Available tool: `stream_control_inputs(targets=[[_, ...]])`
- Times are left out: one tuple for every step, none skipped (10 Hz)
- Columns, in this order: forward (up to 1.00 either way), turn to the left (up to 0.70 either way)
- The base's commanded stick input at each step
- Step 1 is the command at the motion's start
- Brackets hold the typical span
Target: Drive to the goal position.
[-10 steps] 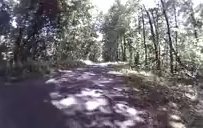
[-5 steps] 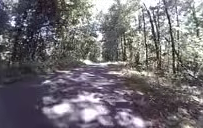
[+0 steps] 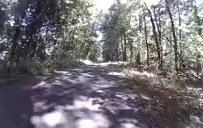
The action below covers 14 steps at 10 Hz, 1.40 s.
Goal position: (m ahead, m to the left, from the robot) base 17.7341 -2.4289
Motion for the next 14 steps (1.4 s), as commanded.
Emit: stream_control_inputs(targets=[[0.45, 0.00], [0.45, 0.00], [0.45, 0.00], [0.45, 0.00], [0.45, 0.00], [0.45, 0.00], [0.45, 0.00], [0.45, 0.00], [0.45, 0.00], [0.45, 0.00], [0.45, -0.07], [0.45, -0.22], [0.45, -0.26], [0.45, -0.27]])
